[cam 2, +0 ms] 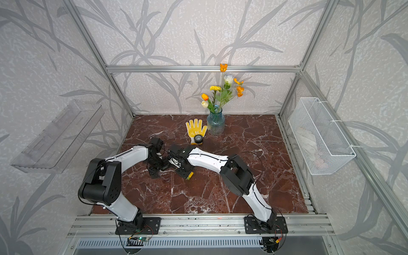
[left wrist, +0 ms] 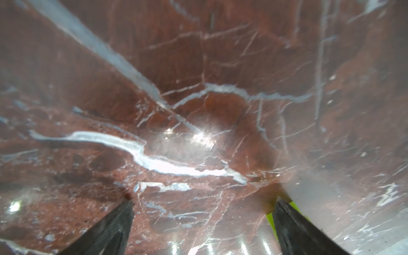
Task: Assemble a carrot with lego
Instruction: Assemble the lego brick with the lego brick.
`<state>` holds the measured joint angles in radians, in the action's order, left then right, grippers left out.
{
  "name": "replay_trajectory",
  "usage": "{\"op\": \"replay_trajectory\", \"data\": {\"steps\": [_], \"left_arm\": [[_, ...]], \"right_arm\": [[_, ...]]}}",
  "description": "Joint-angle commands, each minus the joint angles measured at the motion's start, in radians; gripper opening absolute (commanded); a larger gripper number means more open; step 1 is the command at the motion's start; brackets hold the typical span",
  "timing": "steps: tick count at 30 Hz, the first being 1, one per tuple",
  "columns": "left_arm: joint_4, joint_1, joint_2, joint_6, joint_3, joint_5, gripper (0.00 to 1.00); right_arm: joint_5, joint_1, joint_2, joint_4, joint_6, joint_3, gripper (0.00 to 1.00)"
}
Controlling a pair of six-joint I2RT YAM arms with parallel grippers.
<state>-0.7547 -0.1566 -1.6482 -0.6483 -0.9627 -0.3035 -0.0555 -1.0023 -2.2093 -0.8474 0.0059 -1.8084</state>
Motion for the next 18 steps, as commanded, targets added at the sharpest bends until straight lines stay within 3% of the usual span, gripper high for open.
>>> {"op": "replay_trajectory", "data": {"steps": [1, 7, 11, 18], "left_arm": [[-0.019, 0.005, 0.035, 0.010, -0.026, -0.026, 1.00], [-0.025, 0.006, 0.038, 0.010, -0.029, -0.027, 1.00], [-0.041, 0.008, 0.038, 0.018, -0.034, -0.023, 1.00], [-0.074, 0.026, 0.057, 0.027, -0.062, -0.014, 1.00]], "right_arm": [[0.041, 0.000, -0.009, -0.063, 0.006, 0.023, 0.50], [0.043, 0.000, 0.005, -0.085, -0.004, -0.007, 0.51], [0.051, -0.001, 0.014, -0.100, -0.018, -0.018, 0.61], [0.044, 0.000, 0.029, -0.125, -0.052, -0.035, 0.62]]}}
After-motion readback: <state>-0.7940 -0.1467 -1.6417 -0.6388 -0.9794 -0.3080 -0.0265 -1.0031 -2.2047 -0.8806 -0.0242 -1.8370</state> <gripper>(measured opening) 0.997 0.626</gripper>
